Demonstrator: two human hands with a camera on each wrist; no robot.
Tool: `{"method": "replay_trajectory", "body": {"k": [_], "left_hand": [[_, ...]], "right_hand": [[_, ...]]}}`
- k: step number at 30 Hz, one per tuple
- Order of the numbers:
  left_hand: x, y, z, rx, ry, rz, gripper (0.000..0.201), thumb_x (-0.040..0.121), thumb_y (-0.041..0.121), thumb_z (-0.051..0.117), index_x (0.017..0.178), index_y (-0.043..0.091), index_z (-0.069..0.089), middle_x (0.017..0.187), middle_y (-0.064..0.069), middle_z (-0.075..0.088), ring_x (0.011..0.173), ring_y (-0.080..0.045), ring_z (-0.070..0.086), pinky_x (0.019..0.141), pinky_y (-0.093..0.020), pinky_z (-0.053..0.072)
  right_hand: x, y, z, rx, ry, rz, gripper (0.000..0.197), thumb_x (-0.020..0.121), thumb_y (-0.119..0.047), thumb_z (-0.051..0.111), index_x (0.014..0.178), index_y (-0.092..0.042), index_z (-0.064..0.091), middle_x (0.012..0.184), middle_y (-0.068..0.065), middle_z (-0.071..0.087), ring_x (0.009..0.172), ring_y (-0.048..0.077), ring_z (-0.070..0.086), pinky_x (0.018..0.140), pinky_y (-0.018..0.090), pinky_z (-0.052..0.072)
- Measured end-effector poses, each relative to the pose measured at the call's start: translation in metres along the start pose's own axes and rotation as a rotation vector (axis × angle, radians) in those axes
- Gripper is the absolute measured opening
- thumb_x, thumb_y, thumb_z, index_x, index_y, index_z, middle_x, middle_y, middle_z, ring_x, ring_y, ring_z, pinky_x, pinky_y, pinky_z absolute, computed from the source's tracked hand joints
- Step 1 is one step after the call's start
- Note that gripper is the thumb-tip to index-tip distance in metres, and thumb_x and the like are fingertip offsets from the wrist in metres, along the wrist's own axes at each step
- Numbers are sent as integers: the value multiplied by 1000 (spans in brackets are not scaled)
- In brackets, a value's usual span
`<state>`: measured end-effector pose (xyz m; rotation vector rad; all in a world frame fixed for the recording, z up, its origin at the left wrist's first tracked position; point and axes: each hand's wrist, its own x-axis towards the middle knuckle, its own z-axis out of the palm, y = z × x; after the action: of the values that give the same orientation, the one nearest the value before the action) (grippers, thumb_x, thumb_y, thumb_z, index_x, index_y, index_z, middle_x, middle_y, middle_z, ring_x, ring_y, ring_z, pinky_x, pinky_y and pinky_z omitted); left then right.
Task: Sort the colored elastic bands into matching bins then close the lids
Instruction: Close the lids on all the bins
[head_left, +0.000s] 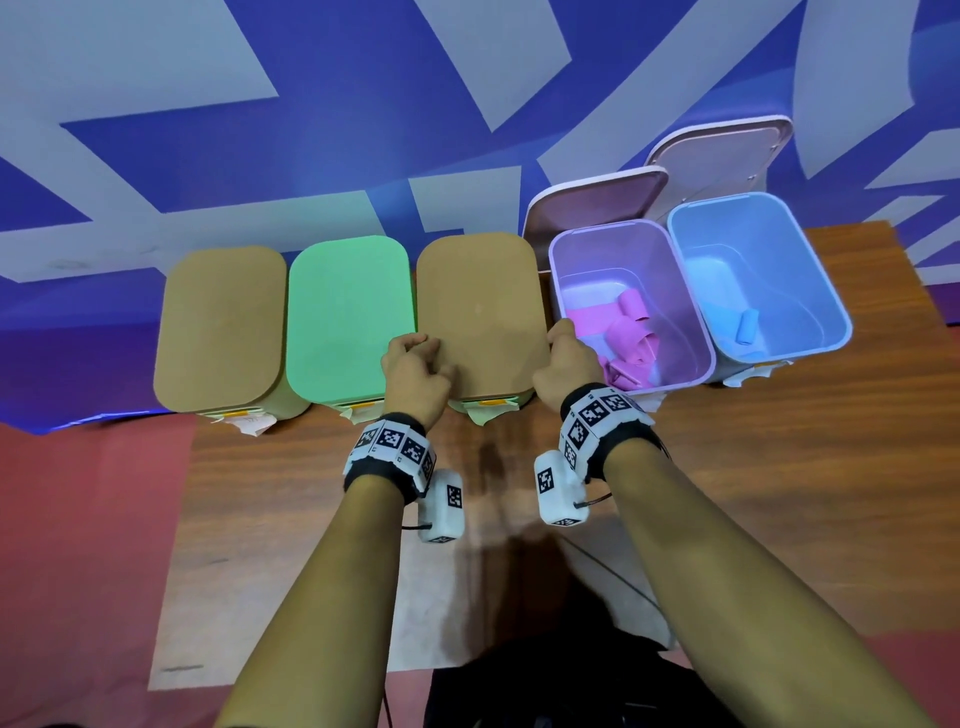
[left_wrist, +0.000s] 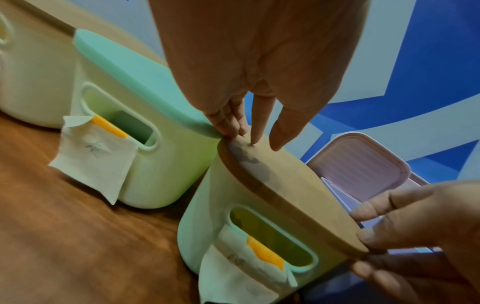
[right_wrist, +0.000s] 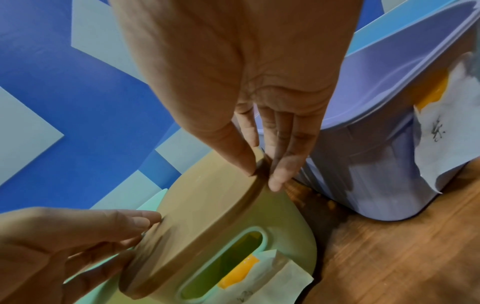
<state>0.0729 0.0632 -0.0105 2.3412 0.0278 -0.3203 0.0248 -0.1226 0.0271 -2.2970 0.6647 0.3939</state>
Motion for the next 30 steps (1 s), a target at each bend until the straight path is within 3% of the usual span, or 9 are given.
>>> {"method": "replay_trajectory", "body": {"k": [3, 7, 12, 16, 21, 23, 25, 27, 30], "left_hand": [[6, 5, 4, -48, -35, 17, 41, 90, 11, 64, 129, 0, 60, 136, -13, 43, 129, -31, 42, 114, -38, 35], [17, 17, 8, -63, -86, 57, 38, 88, 12, 66, 125, 4, 64, 131, -16, 51, 125, -32, 48, 112, -39, 36], [26, 42, 17, -65, -197, 121, 37, 90, 16, 61, 127, 16, 64, 129, -12, 58, 115, -27, 56, 107, -38, 41], [30, 67, 27, -119, -242, 115, 36, 91, 15, 60, 127, 19, 62, 126, -10, 55, 103, -17, 56, 104, -34, 43], [53, 84, 49, -232, -209, 66, 50, 73, 30, 50, 121, 25, 60, 106, -16, 59, 86, -17, 56, 100, -43, 49], [57, 104, 49, -246, -191, 20, 52, 75, 25, 50, 127, 17, 56, 100, -8, 56, 81, -16, 53, 91, -37, 53], [58, 128, 44, -276, -138, -20, 49, 87, 5, 53, 136, 5, 47, 99, 0, 50, 77, -12, 49, 75, -21, 53], [64, 142, 46, -261, -88, -28, 53, 93, 1, 54, 143, 5, 38, 106, 2, 49, 88, -13, 51, 89, -23, 51], [67, 156, 51, -271, -45, -28, 63, 95, 17, 56, 150, 9, 26, 121, -1, 49, 111, -22, 55, 108, -32, 39]], "right_hand": [[0, 1, -2, 3, -13, 12, 42, 87, 3, 45, 126, -10, 39, 106, 14, 60, 94, 33, 58, 81, 35, 48], [1, 1, -7, 49, 12, 25, 31, 90, -11, 51, 121, -14, 50, 109, 10, 65, 103, 31, 60, 87, 35, 50], [3, 8, -26, 132, 74, 56, 37, 89, -13, 55, 126, -16, 54, 109, 11, 70, 109, 30, 60, 98, 37, 48], [11, 18, -43, 138, 100, 72, 36, 91, -15, 54, 127, -17, 54, 111, 11, 69, 108, 30, 60, 98, 35, 47], [35, 27, -73, 138, 95, 24, 37, 92, -14, 52, 129, -16, 53, 116, 10, 66, 111, 31, 59, 100, 42, 47], [47, 30, -87, 131, 95, -12, 39, 92, -13, 53, 131, -15, 52, 121, 10, 64, 114, 32, 58, 99, 40, 47], [59, 32, -103, 139, 110, -46, 41, 92, -12, 54, 133, -12, 50, 128, 12, 60, 117, 33, 56, 99, 39, 46], [70, 33, -118, 158, 143, -83, 44, 92, -11, 55, 135, -10, 47, 134, 15, 55, 119, 34, 54, 100, 38, 44], [84, 36, -137, 179, 189, -117, 50, 92, -10, 55, 139, -7, 40, 138, 16, 47, 119, 35, 52, 93, 37, 42]]}}
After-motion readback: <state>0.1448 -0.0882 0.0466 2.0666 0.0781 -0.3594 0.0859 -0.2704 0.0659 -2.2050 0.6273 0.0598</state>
